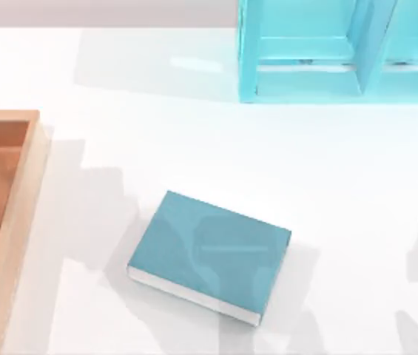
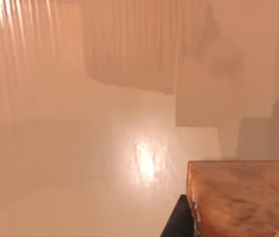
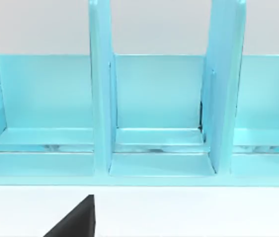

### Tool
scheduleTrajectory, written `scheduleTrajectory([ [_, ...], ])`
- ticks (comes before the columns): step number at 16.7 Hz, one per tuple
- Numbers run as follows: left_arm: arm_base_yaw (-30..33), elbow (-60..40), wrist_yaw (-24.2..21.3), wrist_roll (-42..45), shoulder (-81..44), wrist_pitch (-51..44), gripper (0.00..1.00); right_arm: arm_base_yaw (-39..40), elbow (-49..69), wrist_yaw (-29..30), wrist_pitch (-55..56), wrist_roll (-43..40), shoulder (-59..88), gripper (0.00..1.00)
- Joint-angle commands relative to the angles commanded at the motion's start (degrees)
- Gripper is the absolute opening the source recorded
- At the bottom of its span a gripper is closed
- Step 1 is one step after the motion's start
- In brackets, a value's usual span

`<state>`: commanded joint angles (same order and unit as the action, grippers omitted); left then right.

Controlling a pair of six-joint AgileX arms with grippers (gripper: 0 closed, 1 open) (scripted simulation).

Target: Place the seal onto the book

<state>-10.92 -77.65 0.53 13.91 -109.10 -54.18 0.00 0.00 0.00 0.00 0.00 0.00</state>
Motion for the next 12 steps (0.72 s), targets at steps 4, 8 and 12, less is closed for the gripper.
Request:
scheduleTrajectory([
  [4,7.3,-7.4,0.4,-5.9,2.4,-8.5,0.0,0.0,0.0,0.0,0.0,0.0,0.0,1.0],
  [8,14.1,-13.2,0.0,-13.6,3.7,-16.8,0.0,0.0,0.0,0.0,0.0,0.0,0.0,1.0],
  [12,19.2,-17.2,-0.5,-20.3,4.7,-24.8,0.0,0.0,0.0,0.0,0.0,0.0,0.0,1.0],
])
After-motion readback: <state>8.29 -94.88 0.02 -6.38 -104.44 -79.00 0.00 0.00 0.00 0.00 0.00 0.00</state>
